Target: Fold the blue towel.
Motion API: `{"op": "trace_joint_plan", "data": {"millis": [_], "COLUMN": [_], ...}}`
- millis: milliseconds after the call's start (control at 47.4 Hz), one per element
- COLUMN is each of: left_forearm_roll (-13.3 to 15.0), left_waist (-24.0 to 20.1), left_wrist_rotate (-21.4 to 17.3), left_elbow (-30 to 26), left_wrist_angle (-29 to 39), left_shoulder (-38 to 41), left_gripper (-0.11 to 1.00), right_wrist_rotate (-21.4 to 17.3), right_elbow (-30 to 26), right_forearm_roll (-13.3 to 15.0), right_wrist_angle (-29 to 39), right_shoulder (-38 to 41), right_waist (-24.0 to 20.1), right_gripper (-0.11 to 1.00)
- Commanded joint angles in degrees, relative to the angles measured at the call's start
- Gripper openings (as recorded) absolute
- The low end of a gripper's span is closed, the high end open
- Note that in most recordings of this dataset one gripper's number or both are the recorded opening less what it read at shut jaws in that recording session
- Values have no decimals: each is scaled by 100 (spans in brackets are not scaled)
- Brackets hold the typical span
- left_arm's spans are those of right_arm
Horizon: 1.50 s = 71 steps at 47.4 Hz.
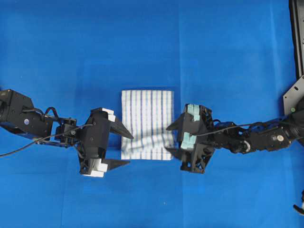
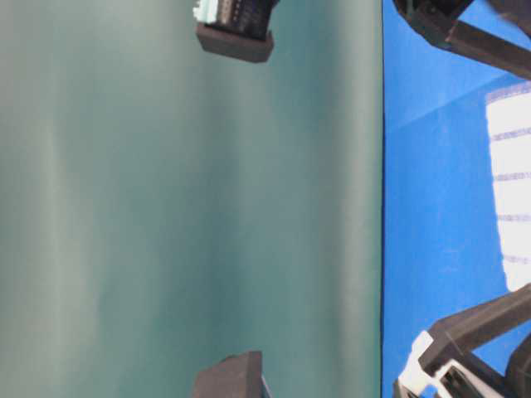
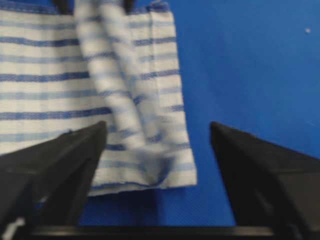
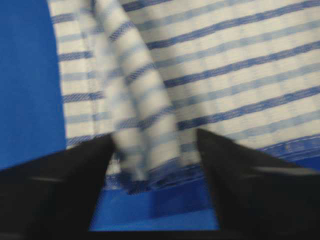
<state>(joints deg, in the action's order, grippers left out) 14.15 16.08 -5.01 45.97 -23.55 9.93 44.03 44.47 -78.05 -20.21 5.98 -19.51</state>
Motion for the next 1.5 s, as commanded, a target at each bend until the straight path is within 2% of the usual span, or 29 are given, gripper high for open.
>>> {"op": "trace_joint_plan", "data": {"millis": [0, 63, 126, 253, 358, 590, 1033, 1117, 1223, 1476], "left_forearm_roll": [-18, -18, -18, -18, -18, -18, -53, -53, -53, -53], "left_waist": [26, 26, 35, 26, 26, -44, -519, -571, -615, -1011], "left_wrist_rotate": [0, 0, -9, -88, -123, -141, -185, -396, -747, -782], "left_elbow": [-35, 18, 70, 158, 272, 659, 2109, 2417, 2769, 3533], "left_wrist_angle": [-26, -18, 9, 167, 352, 721, 694, 694, 694, 712], "left_shoulder": [-141, -220, -352, -738, -1125, -2215, -4148, -4649, -5256, -6258], "left_gripper": [87, 92, 90, 89, 88, 87, 87, 87, 87, 87], "right_wrist_rotate": [26, 53, 79, 105, 193, 694, 1301, 1345, 1354, 1327], "right_elbow": [-132, -114, -62, 149, 404, 1090, 2470, 2795, 3094, 3489], "right_forearm_roll": [-9, -9, 0, 18, 97, 105, 97, 105, 105, 26], "right_wrist_angle": [-26, -62, -97, -193, -316, -624, -773, -940, -1090, -1195], "right_shoulder": [-149, -237, -378, -844, -1345, -2619, -4887, -5229, -5502, -5625], "right_waist": [-132, -237, -308, -334, -334, -334, -334, -334, -334, -334], "right_gripper": [69, 86, 95, 91, 91, 91, 90, 90, 90, 90]}}
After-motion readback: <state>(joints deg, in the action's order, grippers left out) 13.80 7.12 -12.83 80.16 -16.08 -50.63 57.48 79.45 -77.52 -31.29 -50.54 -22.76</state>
